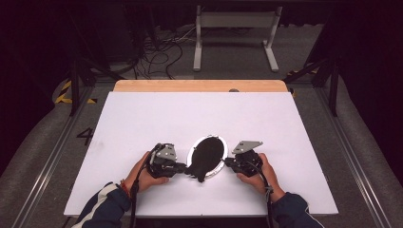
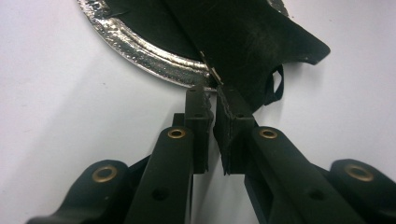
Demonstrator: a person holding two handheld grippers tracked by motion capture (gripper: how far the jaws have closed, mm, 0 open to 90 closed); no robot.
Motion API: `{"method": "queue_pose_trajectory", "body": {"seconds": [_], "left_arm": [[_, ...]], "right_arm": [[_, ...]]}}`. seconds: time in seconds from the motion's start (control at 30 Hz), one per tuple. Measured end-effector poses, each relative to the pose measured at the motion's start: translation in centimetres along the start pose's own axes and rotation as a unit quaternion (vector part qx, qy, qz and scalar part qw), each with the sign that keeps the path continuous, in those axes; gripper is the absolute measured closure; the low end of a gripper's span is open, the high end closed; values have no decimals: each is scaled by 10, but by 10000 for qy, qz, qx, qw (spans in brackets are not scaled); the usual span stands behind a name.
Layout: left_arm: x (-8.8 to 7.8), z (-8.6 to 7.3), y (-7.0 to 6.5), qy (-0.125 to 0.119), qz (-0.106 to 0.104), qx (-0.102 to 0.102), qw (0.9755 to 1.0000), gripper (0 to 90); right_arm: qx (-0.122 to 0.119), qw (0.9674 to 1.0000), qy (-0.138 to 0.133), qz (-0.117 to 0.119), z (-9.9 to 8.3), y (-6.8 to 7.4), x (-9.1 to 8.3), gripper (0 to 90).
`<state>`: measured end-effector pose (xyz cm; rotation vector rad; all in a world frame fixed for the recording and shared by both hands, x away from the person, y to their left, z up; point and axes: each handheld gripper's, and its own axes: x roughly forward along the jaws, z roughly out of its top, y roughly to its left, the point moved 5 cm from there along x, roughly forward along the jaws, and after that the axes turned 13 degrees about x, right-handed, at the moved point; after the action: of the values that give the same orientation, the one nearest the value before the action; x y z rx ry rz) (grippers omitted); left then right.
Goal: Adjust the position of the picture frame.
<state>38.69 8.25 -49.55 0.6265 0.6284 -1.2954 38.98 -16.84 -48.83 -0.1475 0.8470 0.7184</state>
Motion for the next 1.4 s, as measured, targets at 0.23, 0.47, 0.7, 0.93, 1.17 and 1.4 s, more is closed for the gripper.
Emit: {"method": "queue_pose_trajectory", "body": {"seconds": [0.23,0.47,0.7,0.93,1.17,1.4], "left_arm": [[1,1,-5,-46,-45,-21,10000,841],[3,2,-8,-91,63,-52,9999,850],[7,4,-8,-184,130,-119,9997,875],[10,6,-8,-256,187,-137,9994,876],[13,10,-9,-246,221,-133,9994,882],[17,13,-8,-296,170,-199,9992,898]], "right_arm": [[31,9999,-126,19,-2,1,0,876],[43,9996,-268,-82,-1,2,3,896],[97,9990,-394,-211,2,1,8,900],[196,9985,-426,-281,5,-3,9,900],[129,9980,-427,-448,8,-6,11,900],[115,9969,-466,-620,11,-9,13,900]]}}
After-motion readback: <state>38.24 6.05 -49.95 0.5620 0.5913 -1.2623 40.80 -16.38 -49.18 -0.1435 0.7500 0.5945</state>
